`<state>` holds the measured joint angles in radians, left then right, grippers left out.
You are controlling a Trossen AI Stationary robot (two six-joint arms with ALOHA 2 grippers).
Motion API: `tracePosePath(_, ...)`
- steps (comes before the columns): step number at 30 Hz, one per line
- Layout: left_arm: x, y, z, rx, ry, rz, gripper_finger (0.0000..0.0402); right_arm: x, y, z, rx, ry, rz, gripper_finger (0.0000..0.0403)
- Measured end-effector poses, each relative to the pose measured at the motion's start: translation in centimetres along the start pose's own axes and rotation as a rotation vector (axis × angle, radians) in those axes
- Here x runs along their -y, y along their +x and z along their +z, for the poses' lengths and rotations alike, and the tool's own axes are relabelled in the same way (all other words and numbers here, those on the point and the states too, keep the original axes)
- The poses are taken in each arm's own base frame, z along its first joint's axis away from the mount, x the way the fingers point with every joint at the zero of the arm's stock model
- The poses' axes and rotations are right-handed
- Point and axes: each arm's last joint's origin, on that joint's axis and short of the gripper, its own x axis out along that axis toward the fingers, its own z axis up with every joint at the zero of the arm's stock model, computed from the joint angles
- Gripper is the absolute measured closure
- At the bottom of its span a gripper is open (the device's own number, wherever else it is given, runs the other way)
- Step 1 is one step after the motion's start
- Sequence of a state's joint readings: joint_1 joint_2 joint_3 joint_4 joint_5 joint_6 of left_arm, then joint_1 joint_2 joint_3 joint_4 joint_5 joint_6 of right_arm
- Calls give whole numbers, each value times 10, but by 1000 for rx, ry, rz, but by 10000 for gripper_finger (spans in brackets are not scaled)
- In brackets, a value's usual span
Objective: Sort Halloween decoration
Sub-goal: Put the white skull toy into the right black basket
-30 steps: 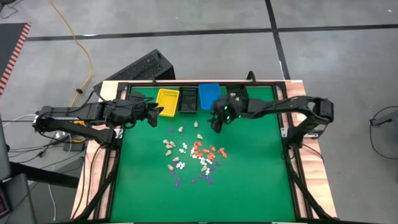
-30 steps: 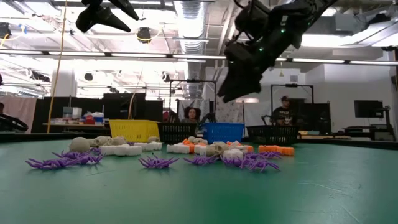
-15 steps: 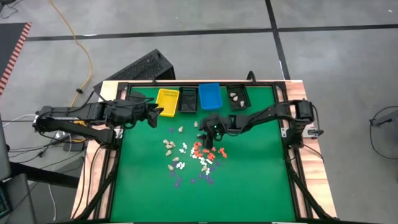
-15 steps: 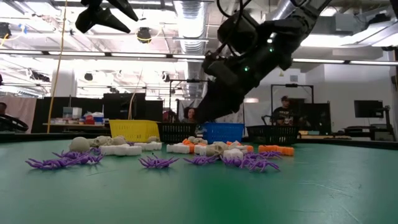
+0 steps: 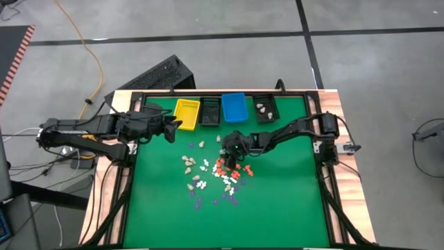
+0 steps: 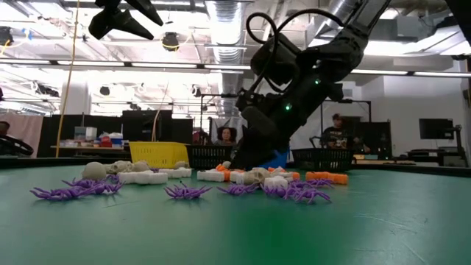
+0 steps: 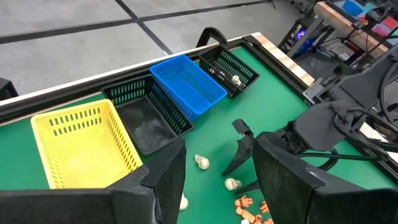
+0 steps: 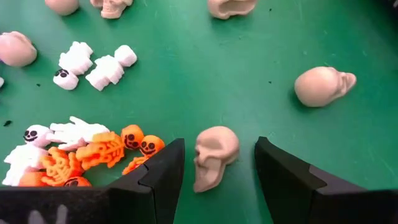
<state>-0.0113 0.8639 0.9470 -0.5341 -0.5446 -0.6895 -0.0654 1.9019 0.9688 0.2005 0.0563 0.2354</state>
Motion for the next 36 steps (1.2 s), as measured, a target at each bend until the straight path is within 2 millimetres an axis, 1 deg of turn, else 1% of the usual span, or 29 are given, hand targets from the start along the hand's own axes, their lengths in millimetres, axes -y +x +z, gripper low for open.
tracePosePath(3, 0, 0, 0, 0, 0, 0, 226, 0, 0, -1, -8, 0, -6, 187)
tracePosePath(5, 0, 0, 0, 0, 1, -1, 226, 1, 0, -2, -12, 6, -29, 198)
tracePosePath(8, 0, 0, 0, 0, 4, -1, 226, 3, -1, -2, -22, 31, -51, 228)
tracePosePath(14, 0, 0, 0, 1, 16, -1, 226, 5, -1, -2, -30, 69, -45, 301)
tracePosePath(17, 0, 0, 0, 1, 16, -1, 226, 5, -6, 0, -29, 92, -42, 326)
tracePosePath(20, 0, 0, 0, 0, 16, -1, 226, 4, -15, 5, -29, 91, -36, 342)
tracePosePath(26, 0, 0, 0, 1, 24, -1, 226, 11, -42, 23, 14, 102, -47, 347)
tracePosePath(28, 0, 0, 0, 1, 23, -1, 226, 15, -56, 31, 39, 99, -63, 349)
tracePosePath(30, 0, 0, 0, 1, 27, -1, 226, 21, -74, 39, 60, 108, -116, 349)
tracePosePath(32, 0, 0, 0, 1, 31, -1, 226, 31, -91, 43, 60, 113, -197, 350)
tracePosePath(36, 0, 0, 0, 1, 31, -1, 226, 60, -127, 50, 69, 145, -362, 350)
